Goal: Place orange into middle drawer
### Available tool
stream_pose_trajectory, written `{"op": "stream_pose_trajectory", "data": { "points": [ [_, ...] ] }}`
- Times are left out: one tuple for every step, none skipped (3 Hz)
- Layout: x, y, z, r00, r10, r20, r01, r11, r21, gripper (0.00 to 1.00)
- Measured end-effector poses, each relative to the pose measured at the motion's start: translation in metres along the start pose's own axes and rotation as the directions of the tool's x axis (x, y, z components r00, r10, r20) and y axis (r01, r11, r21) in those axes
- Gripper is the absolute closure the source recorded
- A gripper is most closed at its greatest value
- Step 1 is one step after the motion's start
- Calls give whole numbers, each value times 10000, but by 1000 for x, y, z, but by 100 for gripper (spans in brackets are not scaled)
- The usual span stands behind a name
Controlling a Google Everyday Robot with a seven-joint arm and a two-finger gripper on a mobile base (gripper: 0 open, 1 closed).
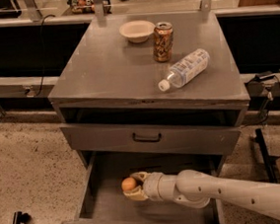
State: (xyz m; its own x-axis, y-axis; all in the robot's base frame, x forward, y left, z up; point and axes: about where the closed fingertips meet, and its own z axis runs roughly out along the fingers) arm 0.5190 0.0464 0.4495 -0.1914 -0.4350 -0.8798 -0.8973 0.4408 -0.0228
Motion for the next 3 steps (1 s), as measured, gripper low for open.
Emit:
{"op": "stream_pose_trajectory", "data": {
  "points": [
    [4, -8, 18, 9998, -178, 106, 175, 9996, 233, 59],
    [14, -13, 35, 9990, -435, 125, 436, 9990, -92, 36],
    [25, -13, 41, 9981, -561, 258, 574, 9969, -545, 13]
  ]
}}
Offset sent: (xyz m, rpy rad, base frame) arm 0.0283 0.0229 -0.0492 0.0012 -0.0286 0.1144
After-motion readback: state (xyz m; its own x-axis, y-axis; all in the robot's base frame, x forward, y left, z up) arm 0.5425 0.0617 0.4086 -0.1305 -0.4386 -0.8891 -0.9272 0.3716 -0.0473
